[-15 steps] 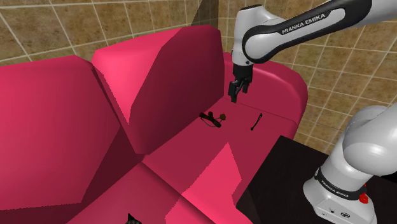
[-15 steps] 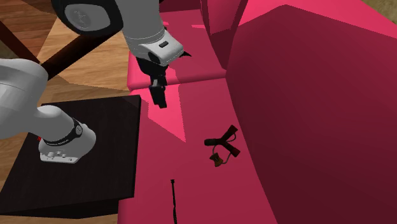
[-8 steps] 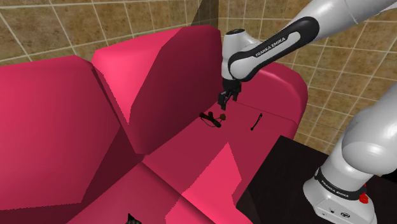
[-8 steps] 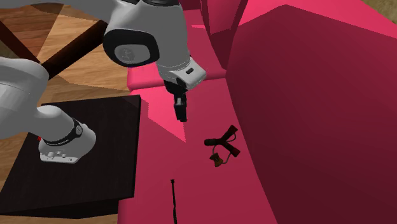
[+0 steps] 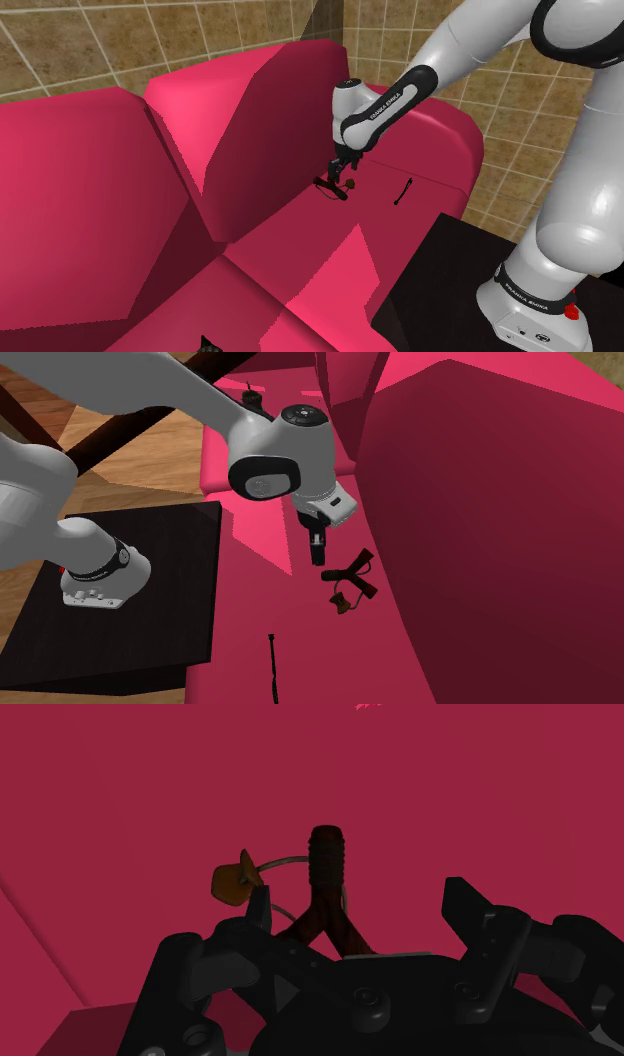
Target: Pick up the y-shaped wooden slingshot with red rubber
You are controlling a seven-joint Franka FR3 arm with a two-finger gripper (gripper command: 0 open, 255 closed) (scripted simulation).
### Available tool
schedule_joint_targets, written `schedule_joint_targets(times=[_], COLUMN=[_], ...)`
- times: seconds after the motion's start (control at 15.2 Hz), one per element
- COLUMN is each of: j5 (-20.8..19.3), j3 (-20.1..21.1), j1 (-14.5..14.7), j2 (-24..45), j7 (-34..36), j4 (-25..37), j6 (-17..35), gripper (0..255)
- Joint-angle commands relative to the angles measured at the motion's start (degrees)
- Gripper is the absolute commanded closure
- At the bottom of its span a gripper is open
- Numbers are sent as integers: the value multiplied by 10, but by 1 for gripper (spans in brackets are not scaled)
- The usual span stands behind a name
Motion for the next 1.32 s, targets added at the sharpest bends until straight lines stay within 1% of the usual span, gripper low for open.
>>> schedule_joint_targets(times=[0.0, 0.33, 0.4, 0.86, 0.99, 1.06, 1.25], j5=[-12, -34, -35, -46, -46, -46, -46], j3=[-5, -23, -25, -32, -33, -33, -33], j1=[0, 4, 5, 10, 10, 10, 10], j2=[43, 154, 166, 210, 213, 214, 214], j7=[13, 43, 45, 58, 59, 59, 59], j4=[29, 112, 122, 127, 127, 129, 129], j6=[17, 52, 55, 94, 97, 96, 96], gripper=[0, 0, 0, 0, 0, 255, 255])
